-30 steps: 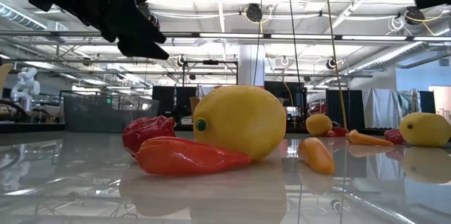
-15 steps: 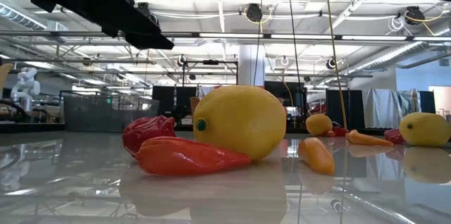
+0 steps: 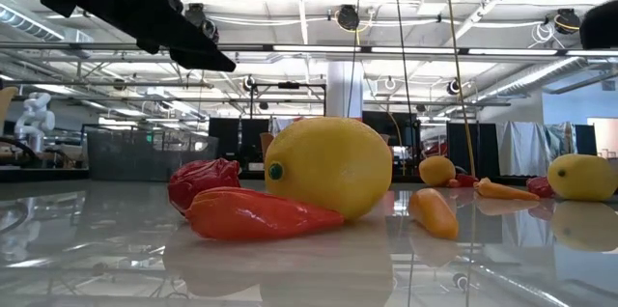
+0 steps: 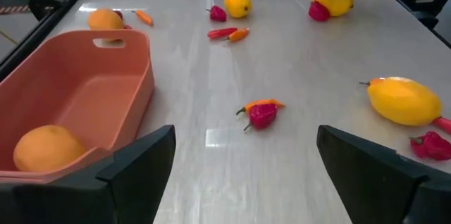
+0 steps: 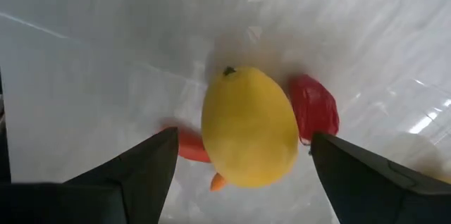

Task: Sort produce into baskets
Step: Put the lemon into the orange bin

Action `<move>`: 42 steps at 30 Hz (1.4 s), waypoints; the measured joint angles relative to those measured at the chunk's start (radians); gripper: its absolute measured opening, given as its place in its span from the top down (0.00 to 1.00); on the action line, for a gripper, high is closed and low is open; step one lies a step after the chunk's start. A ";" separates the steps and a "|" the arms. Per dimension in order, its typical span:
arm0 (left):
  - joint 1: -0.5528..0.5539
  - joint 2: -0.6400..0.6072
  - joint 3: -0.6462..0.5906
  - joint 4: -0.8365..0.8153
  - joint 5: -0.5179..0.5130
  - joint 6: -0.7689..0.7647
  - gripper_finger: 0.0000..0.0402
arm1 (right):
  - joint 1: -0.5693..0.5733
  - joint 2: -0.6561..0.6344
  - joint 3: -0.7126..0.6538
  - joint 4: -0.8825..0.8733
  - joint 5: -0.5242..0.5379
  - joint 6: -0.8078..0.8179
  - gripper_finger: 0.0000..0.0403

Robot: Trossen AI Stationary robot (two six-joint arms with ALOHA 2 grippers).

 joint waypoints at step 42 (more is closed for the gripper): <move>0.000 0.000 0.000 0.000 0.000 -0.004 0.12 | -0.057 -0.002 0.061 0.003 0.015 -0.001 0.54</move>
